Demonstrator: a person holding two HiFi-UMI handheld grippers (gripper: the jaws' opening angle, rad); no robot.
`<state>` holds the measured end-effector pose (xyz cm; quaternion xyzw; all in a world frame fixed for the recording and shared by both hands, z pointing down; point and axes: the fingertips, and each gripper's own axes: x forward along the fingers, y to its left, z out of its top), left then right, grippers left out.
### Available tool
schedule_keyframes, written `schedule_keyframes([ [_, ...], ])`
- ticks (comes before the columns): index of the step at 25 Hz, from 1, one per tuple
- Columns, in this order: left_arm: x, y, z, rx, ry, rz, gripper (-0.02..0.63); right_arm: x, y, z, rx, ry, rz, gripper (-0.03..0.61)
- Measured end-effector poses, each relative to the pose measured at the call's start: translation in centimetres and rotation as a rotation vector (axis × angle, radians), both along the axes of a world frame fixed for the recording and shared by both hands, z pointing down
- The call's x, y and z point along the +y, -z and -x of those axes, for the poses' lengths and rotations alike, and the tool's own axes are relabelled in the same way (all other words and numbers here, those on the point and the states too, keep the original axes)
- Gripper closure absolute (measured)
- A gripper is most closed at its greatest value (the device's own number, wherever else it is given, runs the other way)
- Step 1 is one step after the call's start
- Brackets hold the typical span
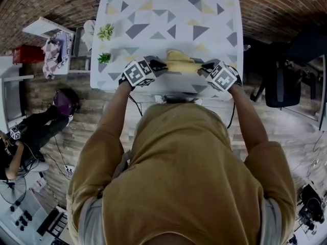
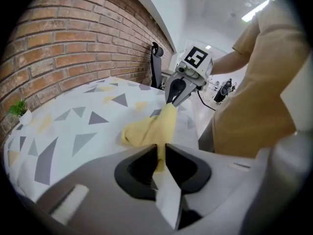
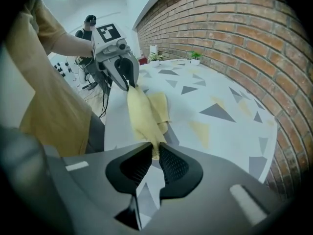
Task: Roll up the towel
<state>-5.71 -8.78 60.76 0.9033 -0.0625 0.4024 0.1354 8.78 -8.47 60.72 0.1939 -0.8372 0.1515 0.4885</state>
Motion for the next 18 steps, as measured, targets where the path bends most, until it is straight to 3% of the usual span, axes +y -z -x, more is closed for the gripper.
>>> schedule_keyframes([
  [18,0.36,0.74,-0.05,0.051,-0.034,0.197,0.502,0.48,-0.21,-0.1,-0.038,0.029,0.157,0.534],
])
